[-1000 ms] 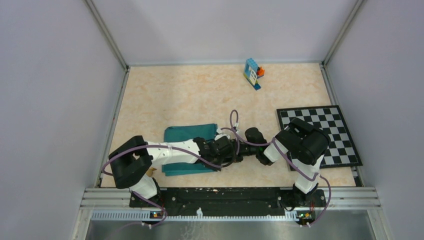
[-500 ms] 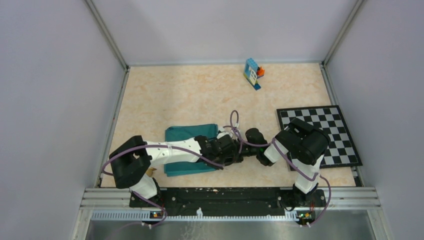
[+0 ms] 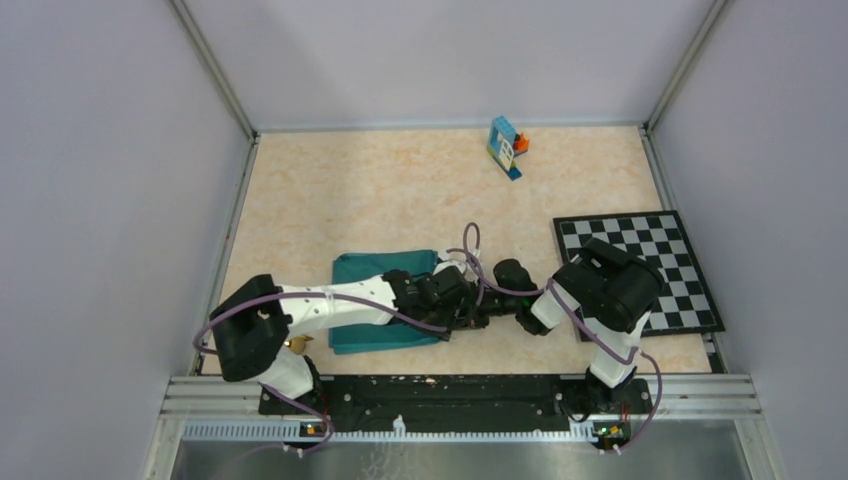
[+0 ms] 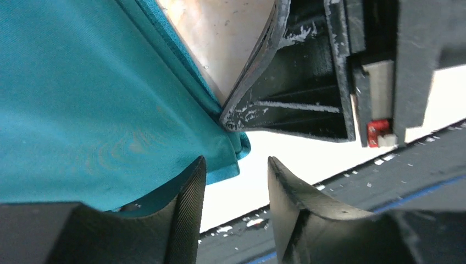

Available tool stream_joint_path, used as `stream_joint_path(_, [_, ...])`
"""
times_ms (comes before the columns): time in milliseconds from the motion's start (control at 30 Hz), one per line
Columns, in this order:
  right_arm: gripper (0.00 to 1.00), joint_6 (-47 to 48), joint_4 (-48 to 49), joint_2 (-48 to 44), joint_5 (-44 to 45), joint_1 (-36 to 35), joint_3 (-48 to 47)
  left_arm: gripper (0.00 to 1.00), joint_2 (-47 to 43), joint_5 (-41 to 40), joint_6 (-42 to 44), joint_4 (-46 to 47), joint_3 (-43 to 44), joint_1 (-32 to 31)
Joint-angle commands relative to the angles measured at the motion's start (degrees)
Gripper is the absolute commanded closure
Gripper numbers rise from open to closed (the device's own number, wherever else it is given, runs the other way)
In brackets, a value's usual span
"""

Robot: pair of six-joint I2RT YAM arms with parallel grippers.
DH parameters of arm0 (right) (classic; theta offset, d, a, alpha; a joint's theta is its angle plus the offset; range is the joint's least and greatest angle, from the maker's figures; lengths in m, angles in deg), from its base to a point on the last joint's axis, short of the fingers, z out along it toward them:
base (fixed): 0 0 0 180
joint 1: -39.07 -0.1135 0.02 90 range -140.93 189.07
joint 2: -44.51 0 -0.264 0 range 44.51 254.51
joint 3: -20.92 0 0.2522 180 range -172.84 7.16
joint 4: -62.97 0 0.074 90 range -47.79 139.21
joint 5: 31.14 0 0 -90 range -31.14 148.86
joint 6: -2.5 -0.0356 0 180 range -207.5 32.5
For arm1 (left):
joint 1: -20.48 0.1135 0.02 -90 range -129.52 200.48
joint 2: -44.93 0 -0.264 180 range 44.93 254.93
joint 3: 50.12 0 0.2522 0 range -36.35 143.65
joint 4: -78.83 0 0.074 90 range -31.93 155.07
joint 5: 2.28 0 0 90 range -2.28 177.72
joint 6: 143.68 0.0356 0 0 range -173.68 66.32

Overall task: Fold the napkin into a case and place the utensils inside
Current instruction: Smooth out the lower triangle-folded napkin at the center of the board.

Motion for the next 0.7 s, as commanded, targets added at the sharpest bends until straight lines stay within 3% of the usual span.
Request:
stream_joint_path(0, [0.92,2.1,-1.9,-3.7,1.1,1.2,1.4,0.46,-9.3,1.1,0.5,1.7,-1.7,0.8])
stream_joint_path(167, [0.77,5.9,-7.6,-7.8,1.9,2.4,1.7,0.39,-18.7,5.8,2.9,2.0,-6.5,8.5])
stream_joint_path(367, [0.55,8.6,-13.5,-12.8,2.7,0.6,0.4,0.33,-27.8,12.3,7.9,3.2,-10.2,23.5])
stream_joint_path(567, [0.54,10.1,-23.7,-12.4,11.7,-4.8,-4.7,0.29,-28.5,13.5,9.6,4.9,-10.5,32.7])
stream_joint_path(667, [0.58,12.4,-32.3,-13.7,19.9,-8.1,-7.1,0.3,-27.7,19.7,9.2,10.2,-12.2,36.0])
